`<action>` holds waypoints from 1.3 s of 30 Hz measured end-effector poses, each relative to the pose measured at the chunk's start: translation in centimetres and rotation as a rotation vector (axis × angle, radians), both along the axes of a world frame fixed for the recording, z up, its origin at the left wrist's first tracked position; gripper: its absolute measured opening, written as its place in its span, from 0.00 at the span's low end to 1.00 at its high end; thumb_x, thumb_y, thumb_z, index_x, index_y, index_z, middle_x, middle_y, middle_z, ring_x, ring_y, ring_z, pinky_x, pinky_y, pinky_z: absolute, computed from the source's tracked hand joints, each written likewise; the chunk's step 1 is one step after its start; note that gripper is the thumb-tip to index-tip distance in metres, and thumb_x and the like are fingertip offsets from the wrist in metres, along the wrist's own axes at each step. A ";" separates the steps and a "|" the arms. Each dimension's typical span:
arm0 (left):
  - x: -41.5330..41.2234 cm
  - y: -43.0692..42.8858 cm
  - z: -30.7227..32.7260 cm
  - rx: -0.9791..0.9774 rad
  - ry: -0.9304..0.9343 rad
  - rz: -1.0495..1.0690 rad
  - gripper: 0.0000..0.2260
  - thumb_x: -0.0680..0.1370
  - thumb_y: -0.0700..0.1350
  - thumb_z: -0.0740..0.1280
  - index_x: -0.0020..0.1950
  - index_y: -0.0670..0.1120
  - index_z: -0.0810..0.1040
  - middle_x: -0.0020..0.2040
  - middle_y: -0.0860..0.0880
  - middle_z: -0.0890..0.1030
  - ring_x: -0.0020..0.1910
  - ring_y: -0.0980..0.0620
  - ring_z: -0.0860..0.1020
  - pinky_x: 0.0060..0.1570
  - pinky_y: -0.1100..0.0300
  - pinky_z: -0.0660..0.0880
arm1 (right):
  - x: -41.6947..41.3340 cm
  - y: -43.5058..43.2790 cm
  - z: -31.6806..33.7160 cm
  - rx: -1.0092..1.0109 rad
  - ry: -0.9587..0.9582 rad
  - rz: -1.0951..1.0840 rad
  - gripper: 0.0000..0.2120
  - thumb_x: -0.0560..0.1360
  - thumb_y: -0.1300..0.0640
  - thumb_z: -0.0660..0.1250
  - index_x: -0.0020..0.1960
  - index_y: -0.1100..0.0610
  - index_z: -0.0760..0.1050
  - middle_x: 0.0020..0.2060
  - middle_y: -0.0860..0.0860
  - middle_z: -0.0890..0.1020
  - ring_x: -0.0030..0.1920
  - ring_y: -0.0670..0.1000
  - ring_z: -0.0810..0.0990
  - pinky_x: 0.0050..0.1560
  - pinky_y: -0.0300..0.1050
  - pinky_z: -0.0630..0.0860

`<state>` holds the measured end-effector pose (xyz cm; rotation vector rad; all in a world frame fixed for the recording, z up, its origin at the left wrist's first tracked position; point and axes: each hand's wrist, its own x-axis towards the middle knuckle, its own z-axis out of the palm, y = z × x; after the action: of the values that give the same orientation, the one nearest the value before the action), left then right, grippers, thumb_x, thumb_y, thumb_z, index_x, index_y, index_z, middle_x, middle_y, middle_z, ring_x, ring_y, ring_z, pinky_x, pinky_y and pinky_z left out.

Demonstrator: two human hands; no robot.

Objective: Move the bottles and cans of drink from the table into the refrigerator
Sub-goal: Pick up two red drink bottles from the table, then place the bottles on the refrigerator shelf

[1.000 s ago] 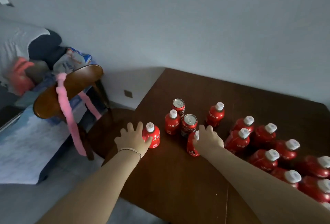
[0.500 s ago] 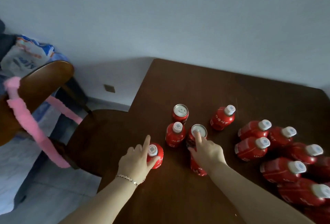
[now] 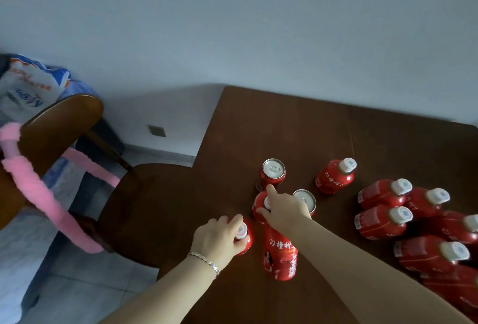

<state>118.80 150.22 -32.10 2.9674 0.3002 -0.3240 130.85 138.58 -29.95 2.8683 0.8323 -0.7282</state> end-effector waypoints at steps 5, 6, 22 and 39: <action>0.2 -1.3 0.5 0.005 0.067 0.154 0.23 0.80 0.57 0.54 0.73 0.50 0.58 0.60 0.49 0.75 0.57 0.50 0.75 0.51 0.60 0.73 | -1.7 -1.8 -0.5 0.057 -0.025 -0.004 0.29 0.81 0.44 0.52 0.75 0.60 0.51 0.52 0.54 0.81 0.52 0.55 0.81 0.49 0.47 0.78; 0.2 -1.6 0.5 0.000 0.105 0.175 0.24 0.80 0.57 0.54 0.74 0.49 0.57 0.61 0.49 0.75 0.59 0.50 0.75 0.53 0.58 0.73 | -1.9 -2.1 -0.7 0.065 -0.010 -0.004 0.30 0.81 0.44 0.52 0.75 0.60 0.50 0.52 0.54 0.81 0.52 0.55 0.81 0.49 0.47 0.78; -11.9 -13.2 13.7 -0.055 -0.101 1.047 0.17 0.77 0.55 0.61 0.59 0.46 0.69 0.55 0.46 0.78 0.54 0.46 0.77 0.51 0.54 0.75 | -7.1 -7.8 11.9 0.219 -0.069 0.835 0.29 0.80 0.45 0.57 0.74 0.58 0.53 0.52 0.53 0.81 0.48 0.53 0.82 0.44 0.43 0.78; -51.8 -47.8 23.7 0.196 -0.184 2.084 0.20 0.77 0.58 0.61 0.58 0.44 0.72 0.58 0.45 0.77 0.57 0.44 0.75 0.52 0.56 0.71 | -51.5 -25.2 20.9 0.450 -0.076 1.937 0.30 0.78 0.44 0.58 0.74 0.59 0.56 0.62 0.57 0.76 0.61 0.58 0.76 0.57 0.49 0.72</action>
<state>66.96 102.46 -8.38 1.2703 2.7377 0.2740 79.31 113.36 -9.00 0.9193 2.9121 -0.0611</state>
